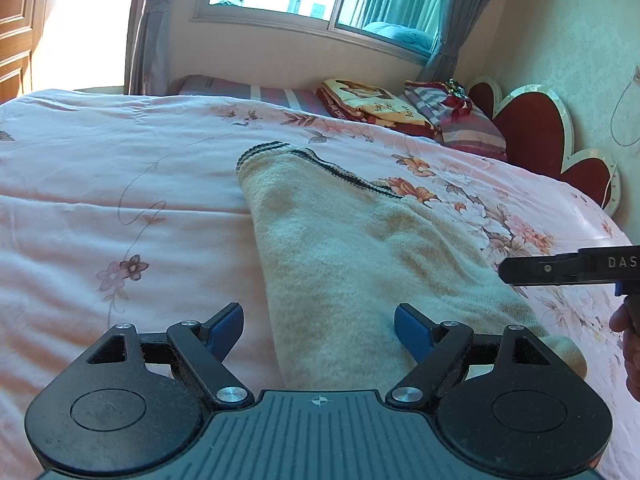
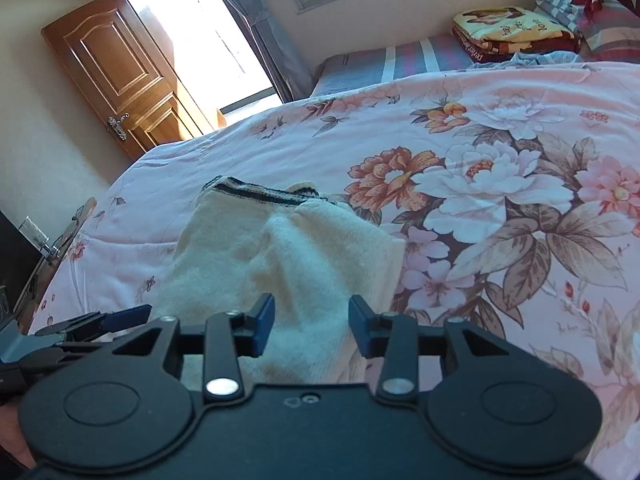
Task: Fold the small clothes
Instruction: 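Withdraw both tools open from the folded sweater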
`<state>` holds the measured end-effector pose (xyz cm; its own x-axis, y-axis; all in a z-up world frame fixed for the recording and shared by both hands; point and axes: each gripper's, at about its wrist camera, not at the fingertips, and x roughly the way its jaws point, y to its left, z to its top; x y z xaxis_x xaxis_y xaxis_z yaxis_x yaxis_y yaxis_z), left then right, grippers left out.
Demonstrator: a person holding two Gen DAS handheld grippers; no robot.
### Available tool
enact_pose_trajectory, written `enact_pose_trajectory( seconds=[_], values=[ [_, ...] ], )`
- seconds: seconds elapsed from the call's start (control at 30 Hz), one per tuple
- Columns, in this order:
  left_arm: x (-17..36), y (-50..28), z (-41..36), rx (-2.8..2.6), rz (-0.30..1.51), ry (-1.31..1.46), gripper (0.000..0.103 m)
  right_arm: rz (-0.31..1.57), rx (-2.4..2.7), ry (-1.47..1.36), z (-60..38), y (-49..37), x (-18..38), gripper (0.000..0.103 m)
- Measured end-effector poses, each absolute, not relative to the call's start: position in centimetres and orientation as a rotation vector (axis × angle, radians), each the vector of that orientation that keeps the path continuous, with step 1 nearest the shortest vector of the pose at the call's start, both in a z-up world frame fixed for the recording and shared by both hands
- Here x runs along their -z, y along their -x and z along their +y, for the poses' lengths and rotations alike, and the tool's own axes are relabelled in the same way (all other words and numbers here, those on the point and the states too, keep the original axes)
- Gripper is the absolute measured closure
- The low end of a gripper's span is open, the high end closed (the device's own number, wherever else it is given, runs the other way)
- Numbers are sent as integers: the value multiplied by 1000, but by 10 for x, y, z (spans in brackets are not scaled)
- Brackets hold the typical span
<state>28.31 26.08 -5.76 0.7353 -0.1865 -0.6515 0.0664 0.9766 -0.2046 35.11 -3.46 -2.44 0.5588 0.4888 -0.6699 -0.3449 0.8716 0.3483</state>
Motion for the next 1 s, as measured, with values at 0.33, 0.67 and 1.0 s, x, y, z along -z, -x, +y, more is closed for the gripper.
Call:
enact_pose_trajectory(
  seconds=[0.33,0.67,1.0],
  values=[
    [29,-200,250,15,696,133,0,784,-435,-133,-50,-265,4,25],
    [-3,-119,211,-22,677,168,0,737,-421,-50,-71,-174,-24,3],
    [-39,-11,163,-26,613,125,0,643,-389,-1,-98,-65,-59,1]
  ],
)
